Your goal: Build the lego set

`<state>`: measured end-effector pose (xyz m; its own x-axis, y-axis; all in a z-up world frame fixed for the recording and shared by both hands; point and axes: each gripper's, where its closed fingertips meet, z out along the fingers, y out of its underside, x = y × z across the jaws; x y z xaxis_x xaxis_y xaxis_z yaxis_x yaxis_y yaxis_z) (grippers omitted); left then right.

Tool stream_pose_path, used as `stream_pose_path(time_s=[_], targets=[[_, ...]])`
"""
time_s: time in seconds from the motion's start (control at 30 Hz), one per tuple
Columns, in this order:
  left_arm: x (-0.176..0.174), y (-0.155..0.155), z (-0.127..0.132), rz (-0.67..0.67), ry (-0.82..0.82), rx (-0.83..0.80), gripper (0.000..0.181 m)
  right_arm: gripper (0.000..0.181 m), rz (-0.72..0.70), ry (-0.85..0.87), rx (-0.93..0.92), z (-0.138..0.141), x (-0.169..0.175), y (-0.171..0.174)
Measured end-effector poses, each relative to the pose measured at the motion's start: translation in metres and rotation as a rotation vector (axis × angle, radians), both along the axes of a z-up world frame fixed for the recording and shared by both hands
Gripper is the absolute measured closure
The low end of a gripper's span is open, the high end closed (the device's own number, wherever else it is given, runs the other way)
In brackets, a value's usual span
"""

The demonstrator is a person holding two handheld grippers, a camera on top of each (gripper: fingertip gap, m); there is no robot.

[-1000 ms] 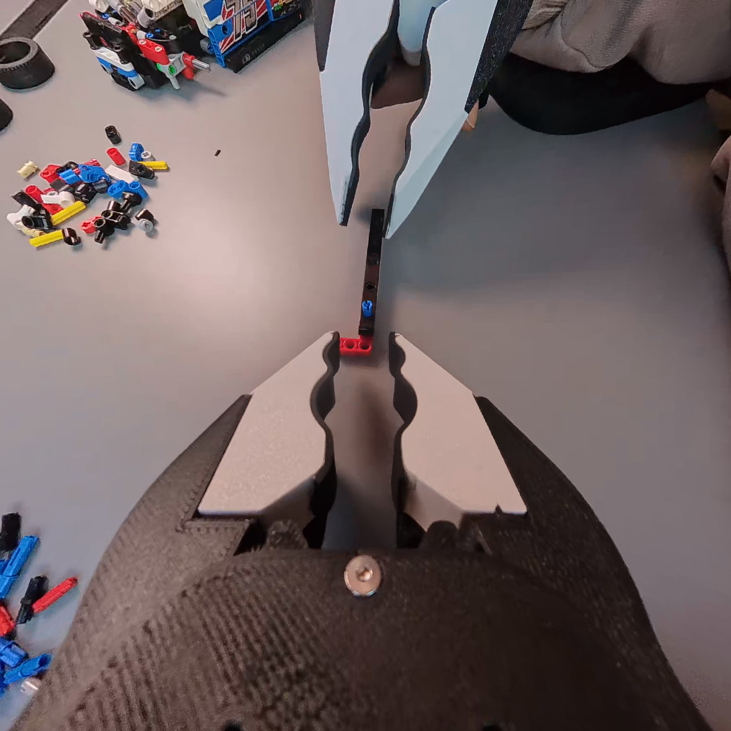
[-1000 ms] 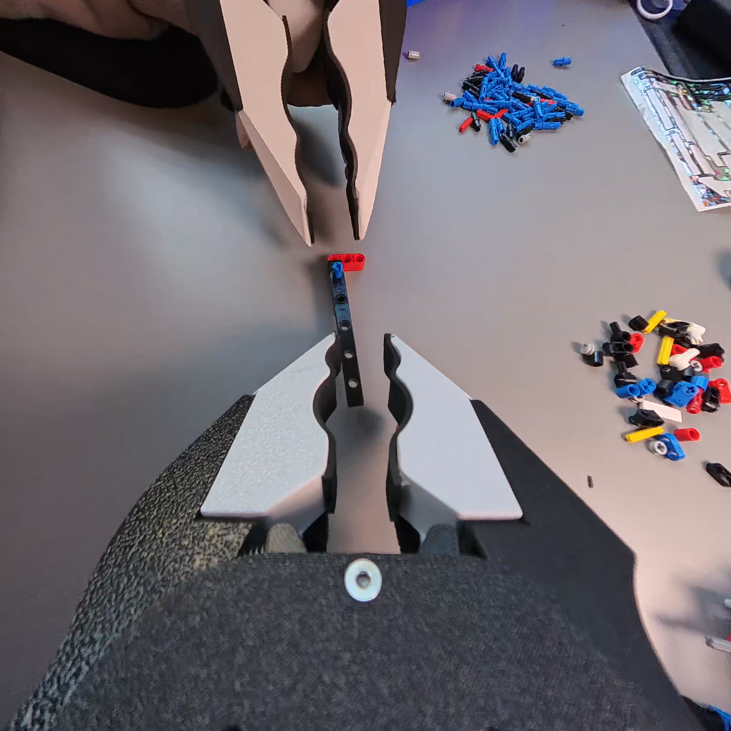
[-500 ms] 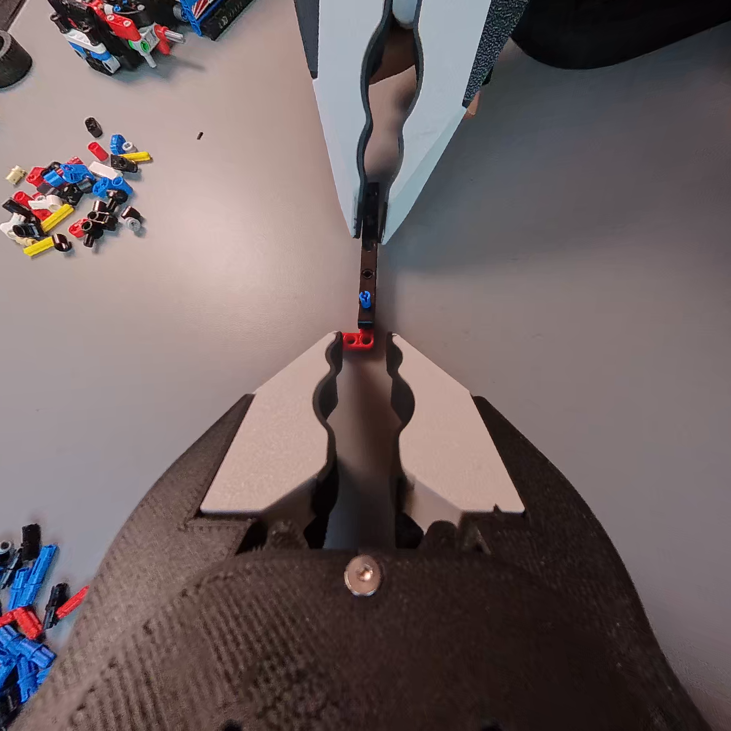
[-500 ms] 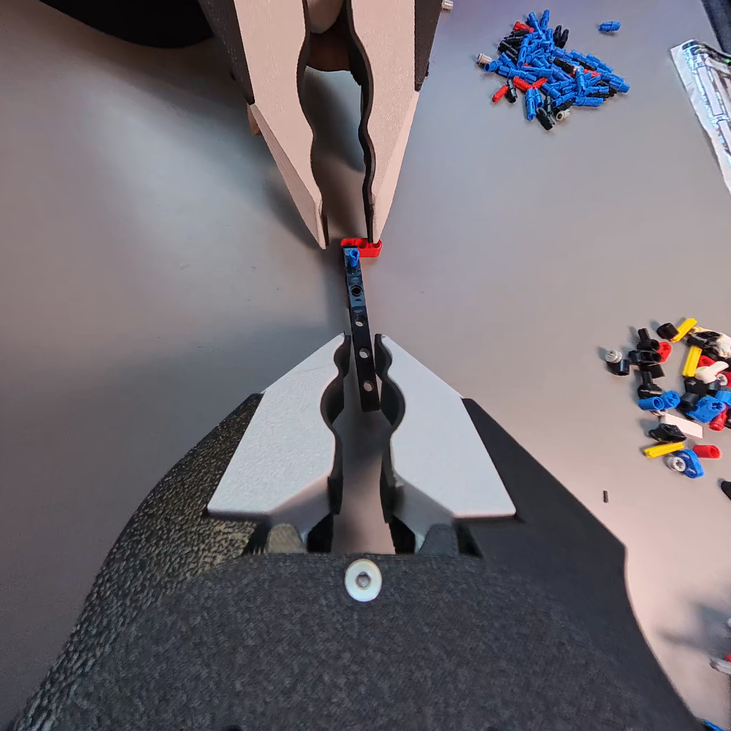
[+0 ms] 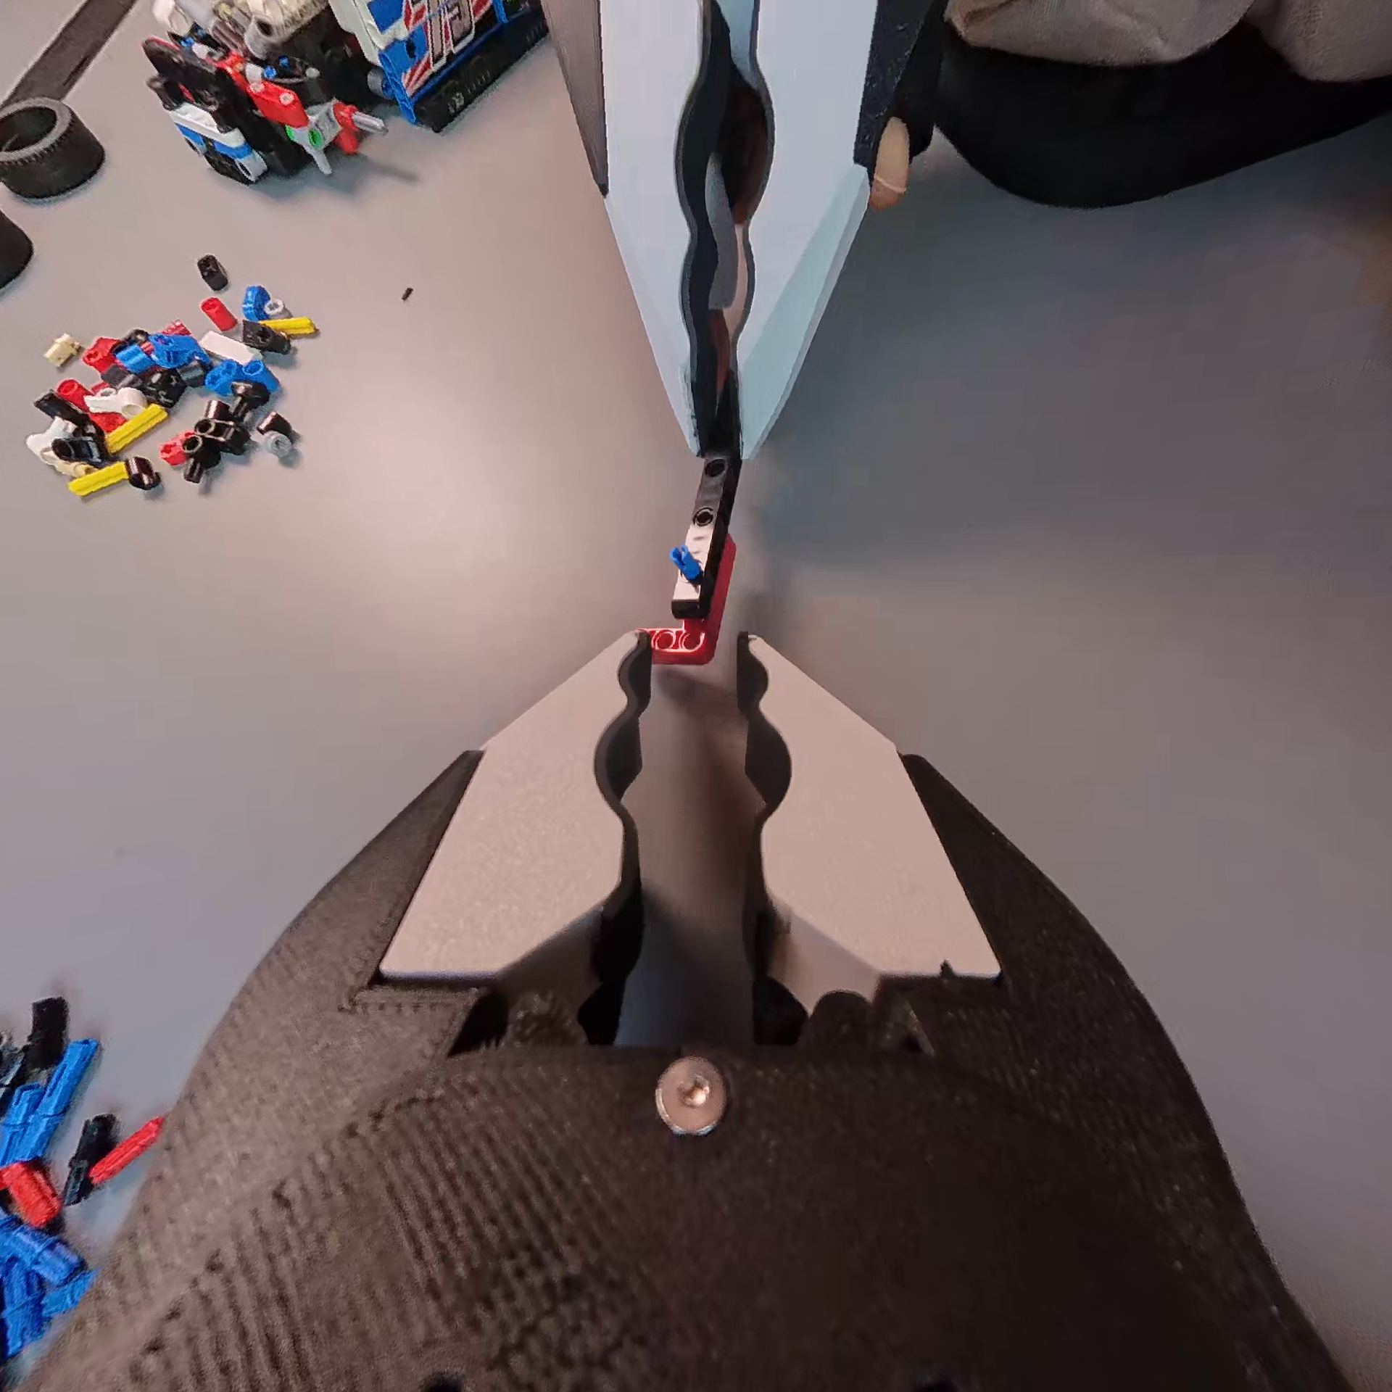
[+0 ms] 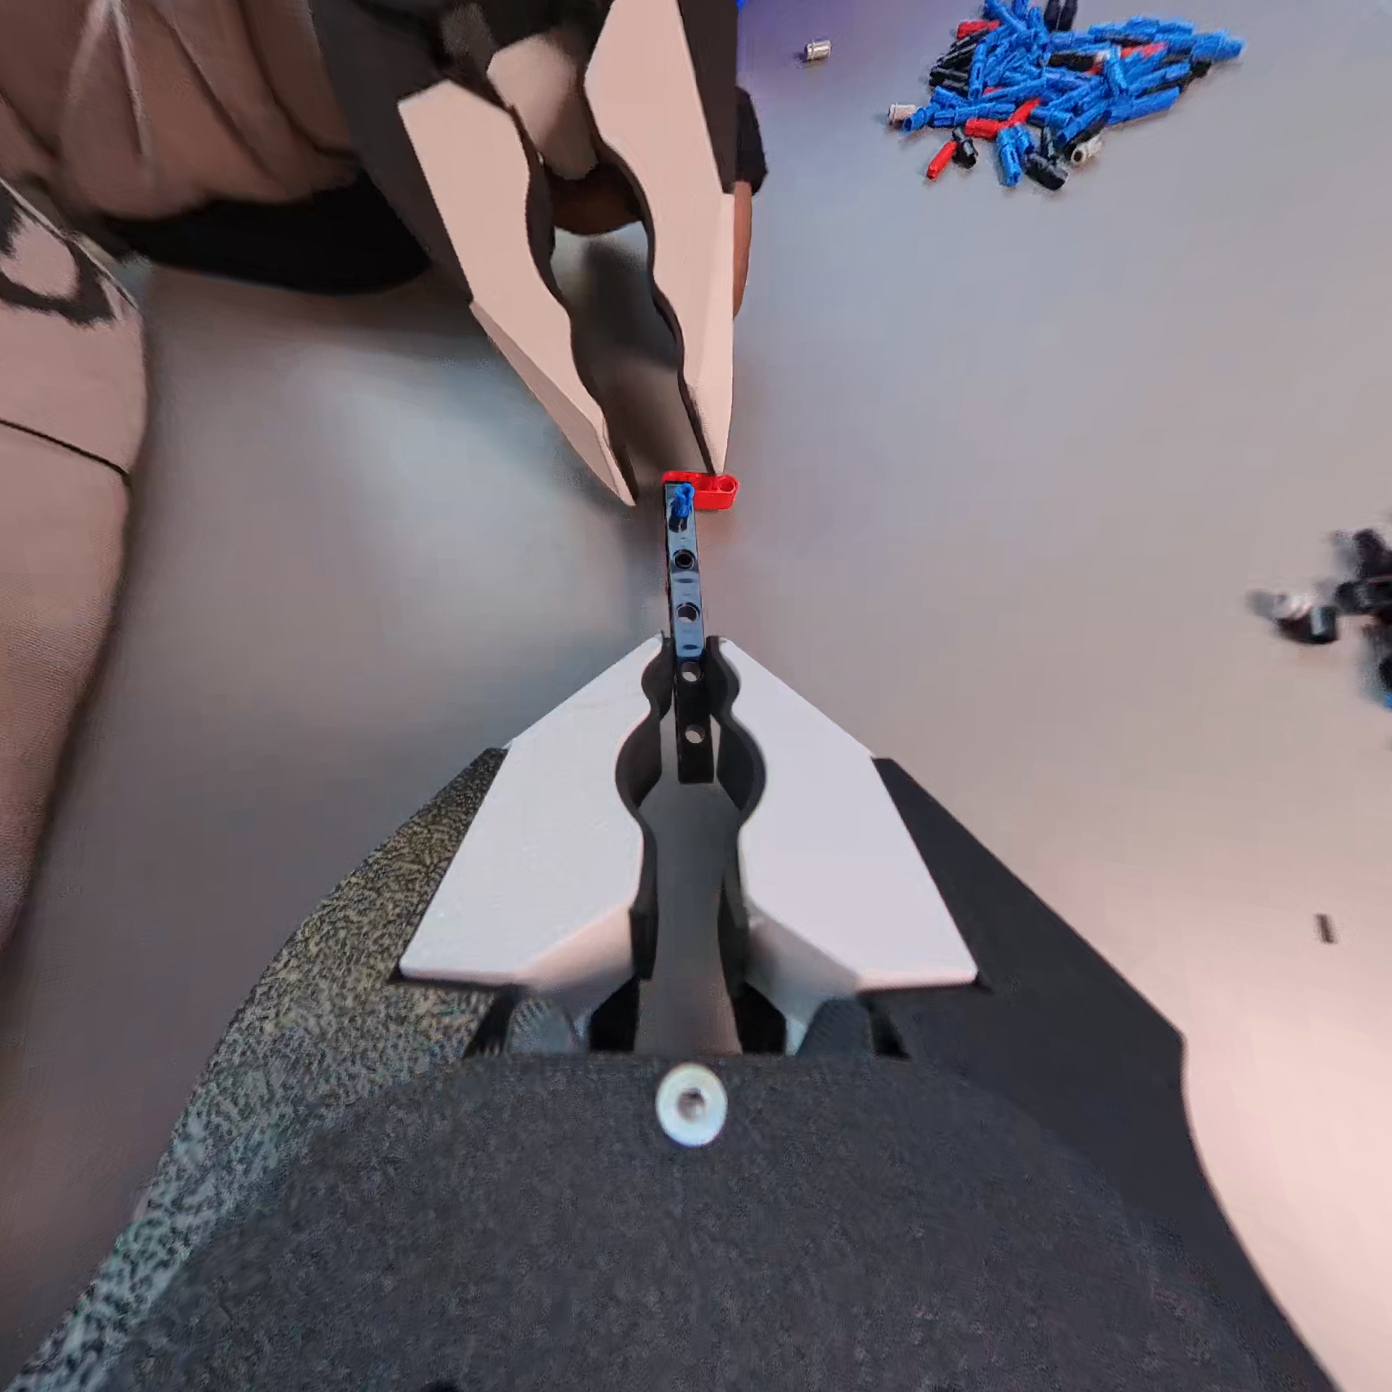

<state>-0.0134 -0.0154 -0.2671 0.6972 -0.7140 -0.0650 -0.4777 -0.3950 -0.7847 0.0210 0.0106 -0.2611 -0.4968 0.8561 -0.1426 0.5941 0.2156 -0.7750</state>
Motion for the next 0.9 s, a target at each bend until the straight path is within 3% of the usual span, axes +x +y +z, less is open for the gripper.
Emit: stream_pose_path(time_s=[0.17, 0.3, 0.53, 0.9], targets=[[0.001, 0.002, 0.027, 0.002, -0.137, 0.07, 0.16, 0.176, -0.065, -0.053, -0.511, 0.032, 0.0, 0.0], [0.003, 0.002, 0.044, 0.003, -0.201, 0.125, 0.164, 0.176, -0.063, -0.056, -0.705, 0.047, -0.002, -0.003], [0.004, 0.001, 0.057, 0.002, -0.229, 0.184, 0.168, 0.176, -0.058, -0.076, -0.885, 0.059, -0.004, -0.007], [0.005, 0.0, 0.065, 0.008, -0.305, 0.156, 0.171, 0.176, -0.052, -0.098, -0.991, 0.064, -0.004, -0.006]])
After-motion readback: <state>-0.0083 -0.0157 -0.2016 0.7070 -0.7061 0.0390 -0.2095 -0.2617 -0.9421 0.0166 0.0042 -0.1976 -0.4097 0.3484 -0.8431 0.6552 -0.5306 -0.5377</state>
